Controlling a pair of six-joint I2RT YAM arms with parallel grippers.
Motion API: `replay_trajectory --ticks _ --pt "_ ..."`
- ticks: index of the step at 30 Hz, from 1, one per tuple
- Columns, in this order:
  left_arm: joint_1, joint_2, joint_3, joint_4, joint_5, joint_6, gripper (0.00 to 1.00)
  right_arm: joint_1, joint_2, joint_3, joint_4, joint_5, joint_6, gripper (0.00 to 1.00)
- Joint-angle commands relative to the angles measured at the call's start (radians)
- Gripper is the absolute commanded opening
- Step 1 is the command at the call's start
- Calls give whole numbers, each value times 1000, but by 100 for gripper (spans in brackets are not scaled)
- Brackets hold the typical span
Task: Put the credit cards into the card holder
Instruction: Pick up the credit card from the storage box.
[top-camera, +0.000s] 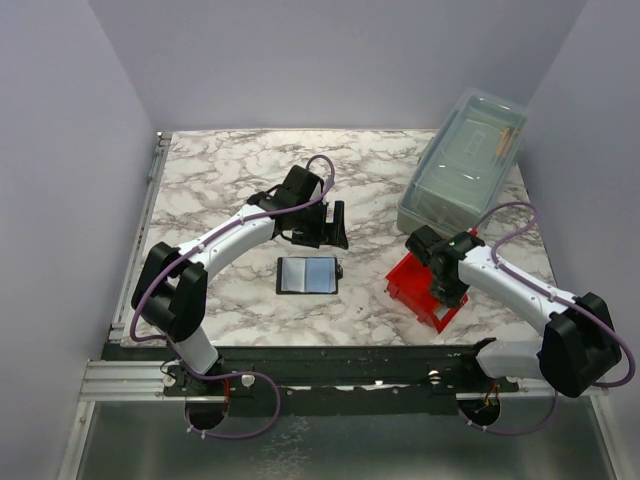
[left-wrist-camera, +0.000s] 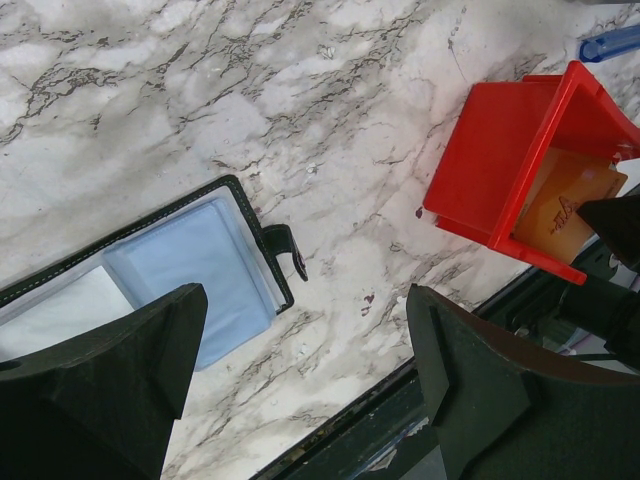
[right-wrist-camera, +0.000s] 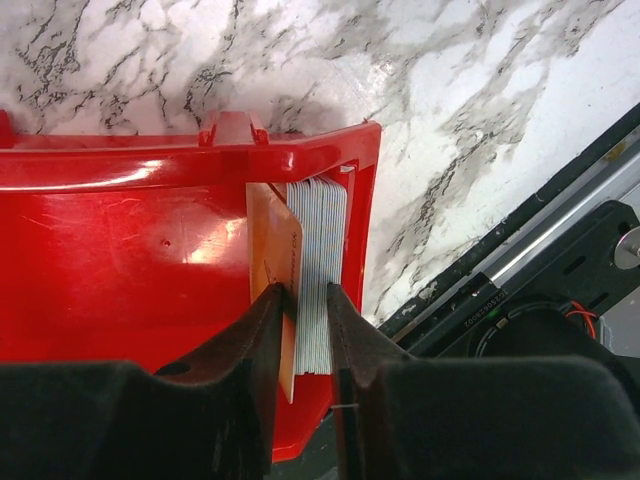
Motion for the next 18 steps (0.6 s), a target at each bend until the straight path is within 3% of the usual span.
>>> replay_trajectory --ticks 1,12,18 --pt "-3 -16 -13 12 26 16 88 -4 15 31 -29 19 -7 23" --pt "-3 -14 -13 12 28 16 88 -3 9 48 -38 32 -14 2" --pt "-3 -10 -13 14 33 16 88 -3 -16 48 1 23 -39 1"
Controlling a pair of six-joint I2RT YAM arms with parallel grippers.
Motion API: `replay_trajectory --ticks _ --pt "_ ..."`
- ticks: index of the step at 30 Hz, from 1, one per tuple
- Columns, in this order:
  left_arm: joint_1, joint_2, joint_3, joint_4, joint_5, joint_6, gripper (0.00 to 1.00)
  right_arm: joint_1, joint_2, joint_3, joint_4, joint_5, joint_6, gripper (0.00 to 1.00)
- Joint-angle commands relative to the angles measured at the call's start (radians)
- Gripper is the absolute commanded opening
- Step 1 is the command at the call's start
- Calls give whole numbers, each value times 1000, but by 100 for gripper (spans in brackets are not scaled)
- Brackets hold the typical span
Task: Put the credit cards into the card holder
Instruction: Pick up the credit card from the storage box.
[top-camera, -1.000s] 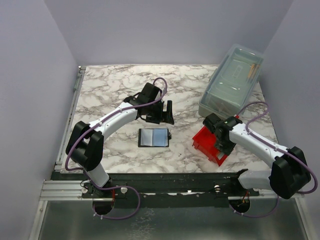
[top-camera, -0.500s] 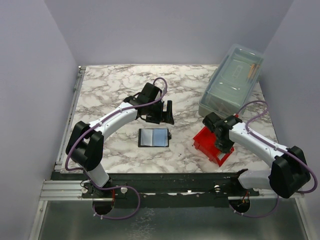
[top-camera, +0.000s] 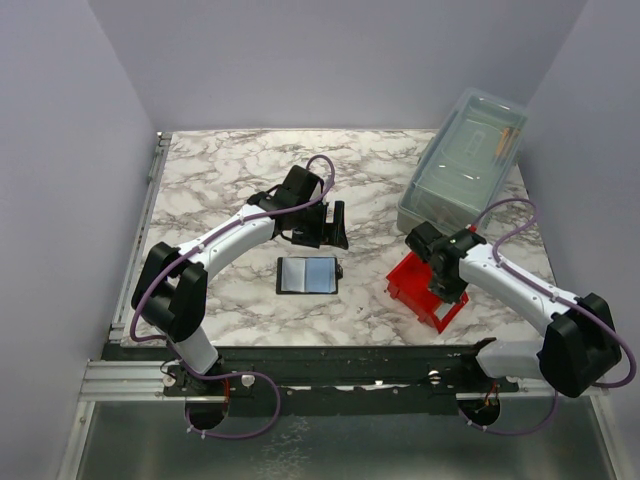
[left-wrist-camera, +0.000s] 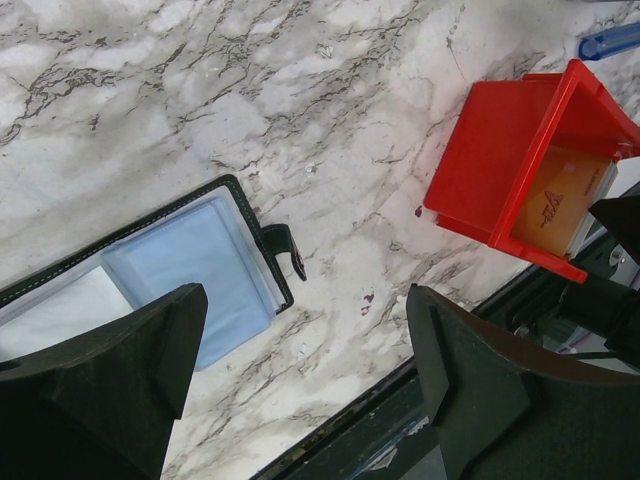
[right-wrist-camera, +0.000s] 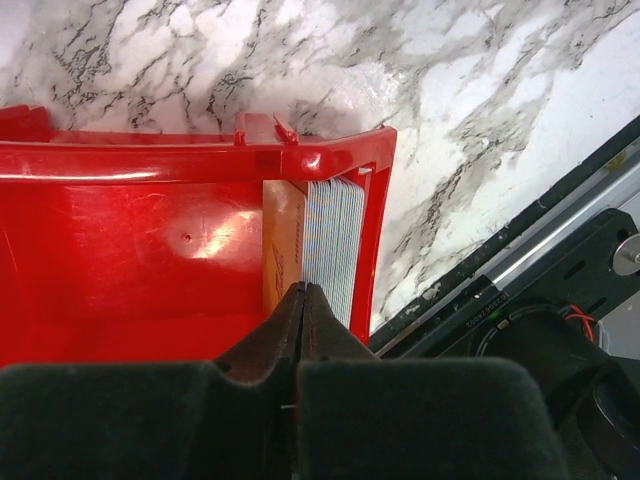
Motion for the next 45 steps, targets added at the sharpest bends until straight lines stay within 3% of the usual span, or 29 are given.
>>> replay_trajectory --ticks 1,7,10,14,18,21,27,34,41,45 --pt "-4 -8 -13 12 33 13 88 -3 -20 17 5 21 -12 4" --pt "-3 -6 -11 13 41 13 88 -2 8 5 -34 35 16 55" --pt "-3 -6 -13 14 42 13 88 -3 39 -1 -34 29 17 66" --pt "-3 -11 -11 15 52 13 88 -4 75 -27 -3 39 14 73" --pt "-3 -13 -16 16 45 16 88 -4 112 -43 24 14 11 72" --pt "-4 -16 -14 16 52 16 88 -4 111 -55 31 6 17 66" --pt "-3 -8 -15 14 55 18 88 -3 69 -44 -3 1 26 39" --pt "-4 -2 -12 15 58 17 88 -3 30 -10 -44 1 25 29" --pt "-3 -7 -11 16 60 18 88 -4 17 -18 -23 -15 7 29" --pt "-4 -10 -12 15 64 16 88 -3 20 -41 2 -20 8 14"
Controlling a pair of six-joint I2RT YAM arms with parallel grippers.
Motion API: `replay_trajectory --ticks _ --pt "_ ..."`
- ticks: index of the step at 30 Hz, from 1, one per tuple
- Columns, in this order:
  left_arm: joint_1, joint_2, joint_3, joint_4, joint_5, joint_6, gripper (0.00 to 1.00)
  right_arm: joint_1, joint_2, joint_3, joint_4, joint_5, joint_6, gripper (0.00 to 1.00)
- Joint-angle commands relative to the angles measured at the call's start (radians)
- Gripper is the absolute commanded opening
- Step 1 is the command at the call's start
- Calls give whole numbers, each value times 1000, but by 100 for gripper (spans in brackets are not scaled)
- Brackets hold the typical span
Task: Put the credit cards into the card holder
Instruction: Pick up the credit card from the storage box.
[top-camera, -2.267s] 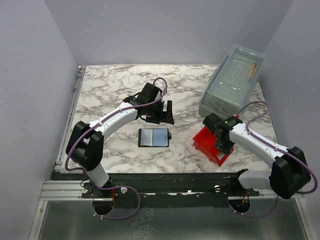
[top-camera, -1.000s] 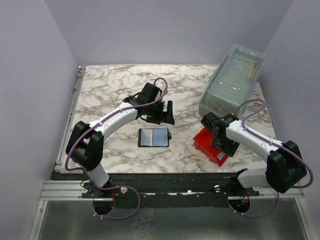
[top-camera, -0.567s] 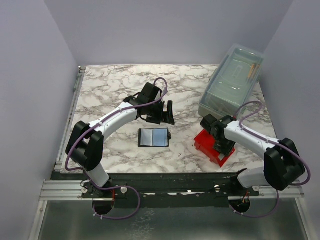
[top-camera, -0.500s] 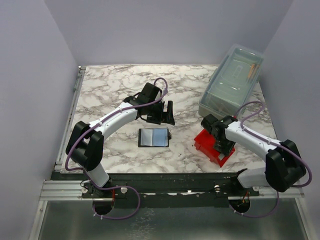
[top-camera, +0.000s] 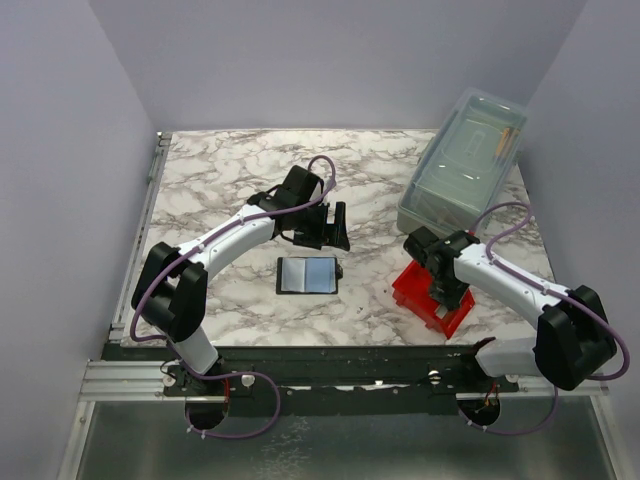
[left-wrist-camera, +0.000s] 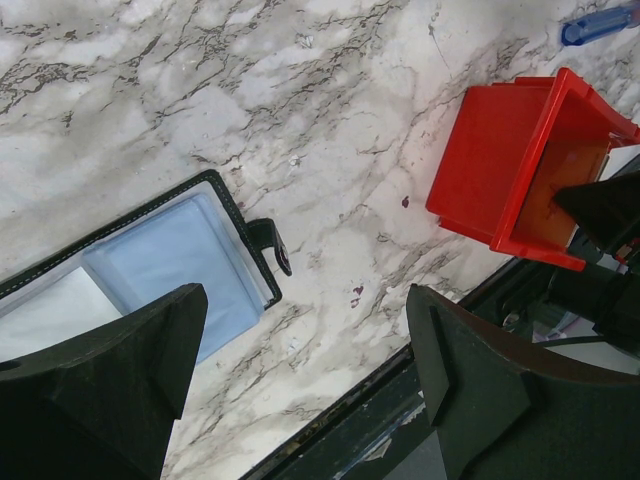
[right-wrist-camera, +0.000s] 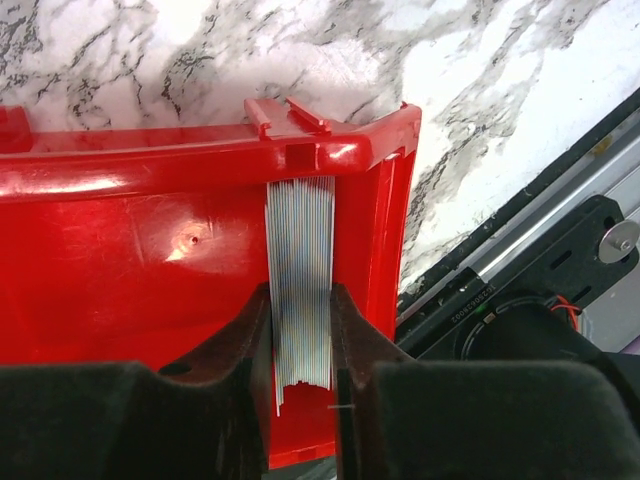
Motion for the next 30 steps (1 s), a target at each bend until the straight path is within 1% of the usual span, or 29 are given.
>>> replay_trajectory --ticks 1,5,8,12,14,18,23,26,28,30 --pt "-3 -14 -9 12 22 13 88 -3 -17 -17 19 -3 7 12" --pt "-3 -10 -16 15 23 9 88 -3 -22 -42 42 -9 37 12" --pt "-9 2 -21 42 72 -21 88 -3 -47 -67 54 -10 63 11" --pt "-79 37 10 96 143 -85 88 -3 -111 -101 85 -7 76 11" --pt "-119 70 30 115 154 -117 88 -3 -144 -116 102 -8 75 11" --pt "-199 146 90 139 106 -155 89 -3 -178 -165 152 -31 79 11" --pt "-287 250 193 149 33 -158 88 -4 -198 -208 209 -40 67 11" --pt "-315 309 239 150 -10 -166 84 -3 -193 -210 228 -39 56 11" --pt "-327 341 260 150 -37 -168 78 -3 -187 -205 230 -36 51 11" --pt "-339 369 274 149 -59 -167 75 -3 -186 -202 234 -33 45 11"
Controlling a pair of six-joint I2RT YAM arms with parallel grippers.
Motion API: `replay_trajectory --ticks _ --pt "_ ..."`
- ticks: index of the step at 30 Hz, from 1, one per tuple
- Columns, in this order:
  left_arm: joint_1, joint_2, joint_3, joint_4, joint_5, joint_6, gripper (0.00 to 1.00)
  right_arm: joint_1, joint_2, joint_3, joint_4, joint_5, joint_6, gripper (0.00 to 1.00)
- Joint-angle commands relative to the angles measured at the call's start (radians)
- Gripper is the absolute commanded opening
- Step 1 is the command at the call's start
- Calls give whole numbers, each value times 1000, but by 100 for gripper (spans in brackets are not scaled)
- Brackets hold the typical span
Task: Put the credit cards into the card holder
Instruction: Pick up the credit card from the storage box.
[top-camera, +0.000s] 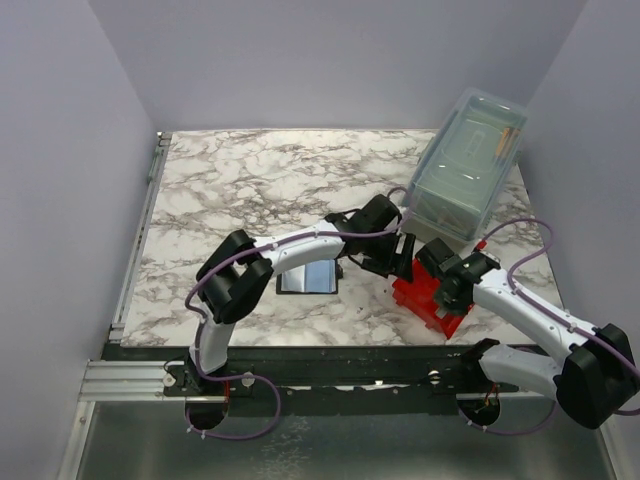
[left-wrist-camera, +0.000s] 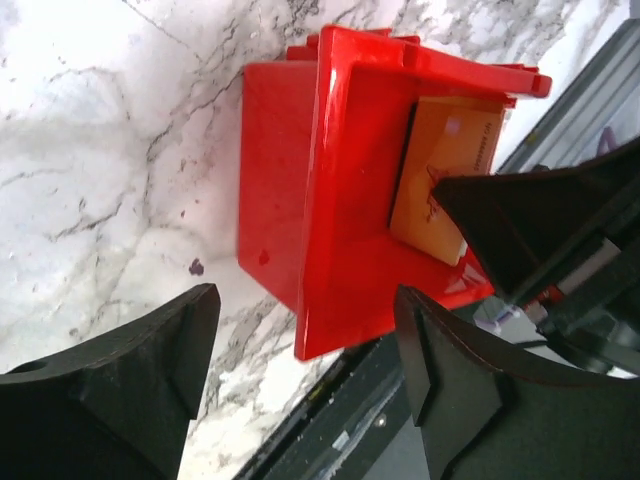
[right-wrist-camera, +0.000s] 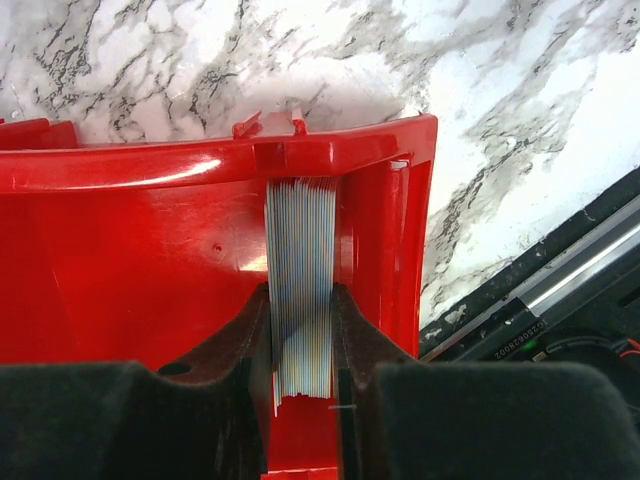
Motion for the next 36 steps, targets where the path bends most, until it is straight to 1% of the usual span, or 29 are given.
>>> replay_trajectory --ticks 1,5,9,11,14,18,26,32,34,36 --pt "-25 72 52 12 -99 -12 73 -3 29 -46 91 -28 9 11" --pt "-31 102 66 -3 -171 -14 62 -3 28 -52 108 -27 1 11" --pt "-25 142 134 -89 -263 29 51 -3 42 -56 144 -32 -23 11" --pt "-15 162 159 -125 -276 49 44 -3 54 -56 163 -30 -35 11" --pt "4 173 169 -160 -286 68 37 -4 70 -55 200 -26 -58 11" --pt "29 165 176 -186 -304 98 33 -4 98 -51 262 -13 -86 11" --pt "106 140 190 -216 -301 149 33 -4 199 -15 373 10 -136 11" --pt "110 154 186 -218 -287 162 33 -9 290 22 374 33 -178 17" --pt "110 157 185 -217 -279 160 33 -14 304 31 364 35 -189 19" --pt "111 157 184 -215 -278 160 33 -18 304 32 356 36 -195 23"
